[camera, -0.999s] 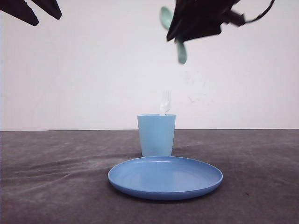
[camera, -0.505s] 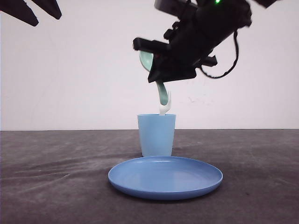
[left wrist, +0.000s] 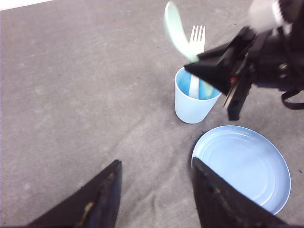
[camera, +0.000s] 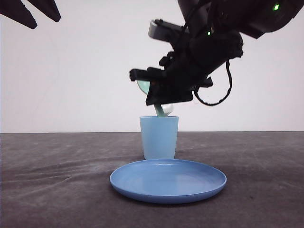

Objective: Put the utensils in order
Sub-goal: 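Lift the green spoon with the right gripper and move it over the cup, then release the green spoon into the cup and raise the right gripper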

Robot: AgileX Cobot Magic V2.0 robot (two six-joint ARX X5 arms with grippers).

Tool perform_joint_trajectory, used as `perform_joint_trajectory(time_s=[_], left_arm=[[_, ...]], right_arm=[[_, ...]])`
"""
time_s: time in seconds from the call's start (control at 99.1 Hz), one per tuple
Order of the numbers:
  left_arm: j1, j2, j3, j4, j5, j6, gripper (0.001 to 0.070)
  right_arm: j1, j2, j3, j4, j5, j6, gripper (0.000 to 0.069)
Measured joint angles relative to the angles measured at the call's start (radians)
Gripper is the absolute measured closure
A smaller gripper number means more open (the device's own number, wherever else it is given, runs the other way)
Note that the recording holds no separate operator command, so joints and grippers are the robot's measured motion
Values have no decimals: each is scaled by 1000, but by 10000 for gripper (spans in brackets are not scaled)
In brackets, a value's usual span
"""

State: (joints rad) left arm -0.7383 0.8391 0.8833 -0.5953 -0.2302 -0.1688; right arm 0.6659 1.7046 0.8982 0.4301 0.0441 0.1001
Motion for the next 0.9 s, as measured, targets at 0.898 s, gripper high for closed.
perform_joint_trajectory(time_s=[0.898], left_arm=[[0, 0, 0, 0, 0, 0, 433]], right_arm=[[8, -220, 0, -130, 0, 0, 418]])
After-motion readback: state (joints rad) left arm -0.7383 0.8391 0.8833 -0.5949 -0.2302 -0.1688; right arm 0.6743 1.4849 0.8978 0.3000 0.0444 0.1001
